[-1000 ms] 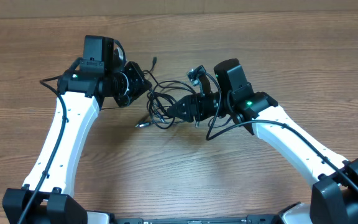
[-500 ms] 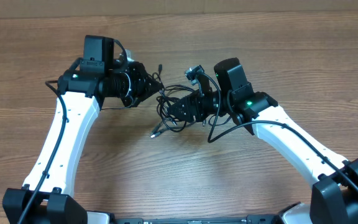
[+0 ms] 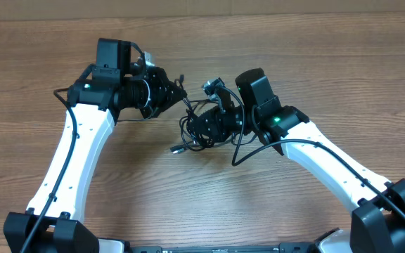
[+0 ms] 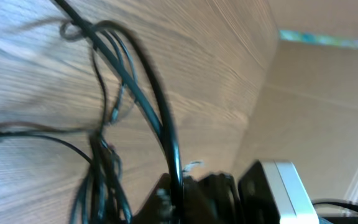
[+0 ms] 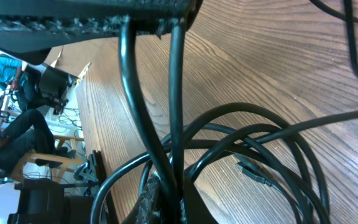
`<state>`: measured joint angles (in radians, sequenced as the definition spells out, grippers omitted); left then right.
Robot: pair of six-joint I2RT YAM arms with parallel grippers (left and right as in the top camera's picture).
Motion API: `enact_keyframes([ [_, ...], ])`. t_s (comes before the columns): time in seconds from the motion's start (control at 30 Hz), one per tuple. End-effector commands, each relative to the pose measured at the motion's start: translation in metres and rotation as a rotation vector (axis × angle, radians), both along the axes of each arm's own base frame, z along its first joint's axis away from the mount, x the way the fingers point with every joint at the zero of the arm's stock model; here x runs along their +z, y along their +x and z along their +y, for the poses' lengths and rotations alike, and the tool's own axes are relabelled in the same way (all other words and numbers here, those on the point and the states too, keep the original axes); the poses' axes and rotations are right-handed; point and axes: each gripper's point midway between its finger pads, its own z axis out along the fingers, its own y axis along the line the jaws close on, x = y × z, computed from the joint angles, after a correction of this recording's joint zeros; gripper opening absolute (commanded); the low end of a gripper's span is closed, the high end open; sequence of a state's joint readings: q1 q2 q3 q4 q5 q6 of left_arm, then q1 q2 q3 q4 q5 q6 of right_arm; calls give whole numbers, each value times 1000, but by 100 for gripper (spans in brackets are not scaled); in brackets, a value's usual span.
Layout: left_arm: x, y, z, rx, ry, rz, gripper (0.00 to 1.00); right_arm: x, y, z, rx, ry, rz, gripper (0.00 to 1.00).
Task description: Untangle cables
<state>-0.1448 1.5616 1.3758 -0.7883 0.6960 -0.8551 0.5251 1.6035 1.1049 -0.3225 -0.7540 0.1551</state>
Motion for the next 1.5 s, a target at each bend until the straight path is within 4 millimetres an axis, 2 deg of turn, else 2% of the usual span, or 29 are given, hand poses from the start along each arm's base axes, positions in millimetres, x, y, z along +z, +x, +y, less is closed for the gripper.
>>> enact_keyframes([
  [0.0,-3,10,15,17,137,-89,24,9,0,2,7,21,-5,4],
  [0.07,-6,13,20,16,184,-113,38,11,-3,4,13,35,20,4],
  [0.13,-12,16,28,22,238,-125,45,13,-7,5,30,50,28,4],
  [0.23,-20,13,33,33,274,-96,45,12,-5,5,15,48,39,4],
  [0.3,-29,9,33,5,285,-66,45,7,4,1,-60,16,65,4],
  [0.43,-48,3,33,-78,324,-41,45,-13,19,-14,-210,-94,89,4],
  [0.57,-69,-5,35,-164,362,-8,49,-38,17,-28,-289,-243,101,4],
  [0.63,-75,-7,35,-187,370,7,51,-45,11,-28,-290,-280,105,6],
  [0.67,-77,-8,35,-194,373,12,52,-47,8,-25,-281,-287,109,13],
  [0.73,-79,-8,35,-209,378,10,54,-51,1,-18,-256,-295,114,36],
  [0.77,-80,-9,35,-214,379,9,55,-53,-2,-15,-245,-300,116,44],
  [0.8,-80,-9,35,-215,380,11,55,-54,-4,-12,-237,-303,116,59],
  [0.83,-81,-9,35,-218,381,11,55,-55,-6,-11,-231,-305,118,68],
  [0.87,-81,-9,35,-222,382,9,55,-56,-6,-10,-231,-306,118,72],
  [0.97,-81,-10,35,-229,385,7,53,-58,3,-19,-322,-314,160,73],
  [1.03,-82,-12,33,-238,394,11,50,-59,13,-29,-399,-307,204,70],
  [1.13,-87,-18,26,-263,411,16,45,-61,24,-46,-477,-302,257,58],
  [1.23,-100,-30,13,-314,459,35,38,-66,33,-71,-548,-320,315,40],
  [1.27,-104,-34,9,-333,475,40,36,-68,33,-77,-562,-328,331,37],
  [1.37,-121,-48,-3,-390,529,84,36,-73,31,-88,-581,-351,364,36],
  [1.47,-140,-60,-7,-435,601,139,38,-77,25,-92,-582,-375,391,36],
])
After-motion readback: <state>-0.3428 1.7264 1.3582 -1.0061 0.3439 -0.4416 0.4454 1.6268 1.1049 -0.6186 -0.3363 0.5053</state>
